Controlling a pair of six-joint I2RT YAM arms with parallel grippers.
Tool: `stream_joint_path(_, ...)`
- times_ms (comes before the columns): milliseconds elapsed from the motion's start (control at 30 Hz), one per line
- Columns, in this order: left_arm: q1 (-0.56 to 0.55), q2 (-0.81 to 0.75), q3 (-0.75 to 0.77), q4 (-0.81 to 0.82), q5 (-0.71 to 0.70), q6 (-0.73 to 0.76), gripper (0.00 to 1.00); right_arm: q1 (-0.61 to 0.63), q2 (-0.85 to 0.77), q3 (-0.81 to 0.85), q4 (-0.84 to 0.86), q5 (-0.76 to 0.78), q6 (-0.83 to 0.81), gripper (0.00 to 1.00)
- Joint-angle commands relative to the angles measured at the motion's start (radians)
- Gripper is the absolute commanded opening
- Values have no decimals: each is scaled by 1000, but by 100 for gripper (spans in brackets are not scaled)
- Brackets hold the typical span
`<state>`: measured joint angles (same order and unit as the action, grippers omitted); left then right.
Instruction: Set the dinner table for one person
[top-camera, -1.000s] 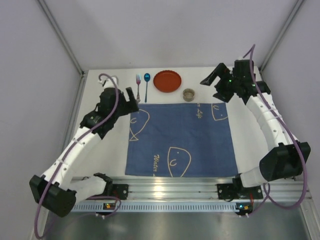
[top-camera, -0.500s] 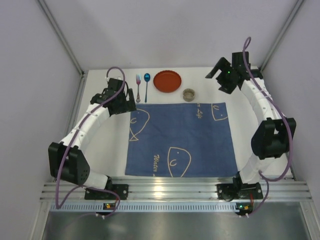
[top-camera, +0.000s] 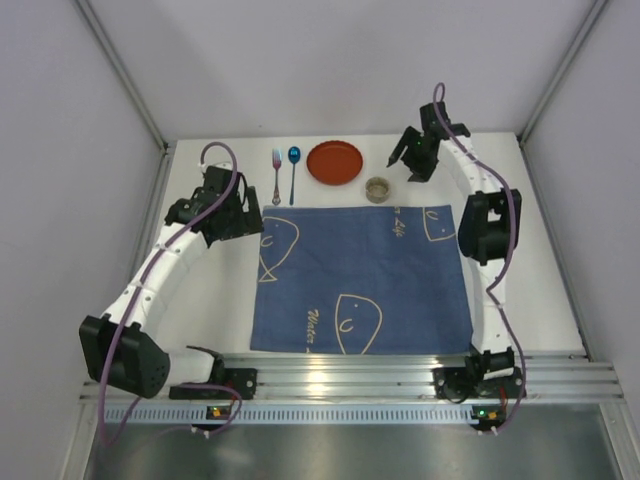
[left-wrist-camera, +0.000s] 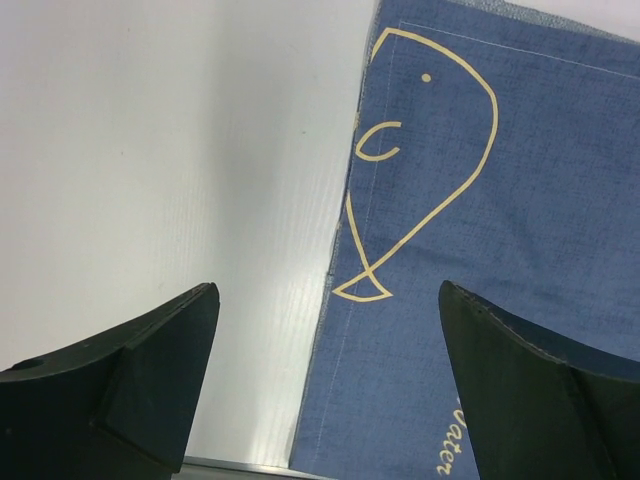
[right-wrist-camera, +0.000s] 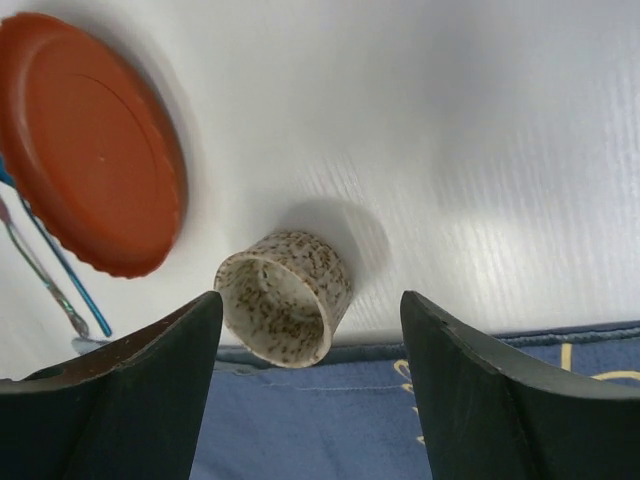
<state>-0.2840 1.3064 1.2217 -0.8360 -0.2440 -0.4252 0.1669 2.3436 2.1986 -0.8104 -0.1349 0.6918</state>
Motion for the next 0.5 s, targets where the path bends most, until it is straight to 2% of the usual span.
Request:
stream_joint_path(0, 0, -7, 16, -38, 4, -70, 96, 31, 26, 73, -72, 12, -18, 72)
stream_joint_path(167, 2, 33, 77, -69, -26, -64, 95, 83, 52, 38, -88, 27, -46, 67)
stream_joint_path(267, 0, 71, 117, -86, -40, -58, 95, 102, 59, -5, -90, 54, -43, 58)
stream_joint_path(300, 0, 88, 127, -92, -38, -57, 95, 102, 63, -14, -90, 66, -40, 48)
stream_joint_path(367, 0, 108, 153, -100, -28, -49, 95, 103, 77, -13, -90, 81, -41, 36)
stream_joint_path(467, 0, 126, 183, -98, -15, -31, 95, 103, 91, 0, -104, 101, -49, 30)
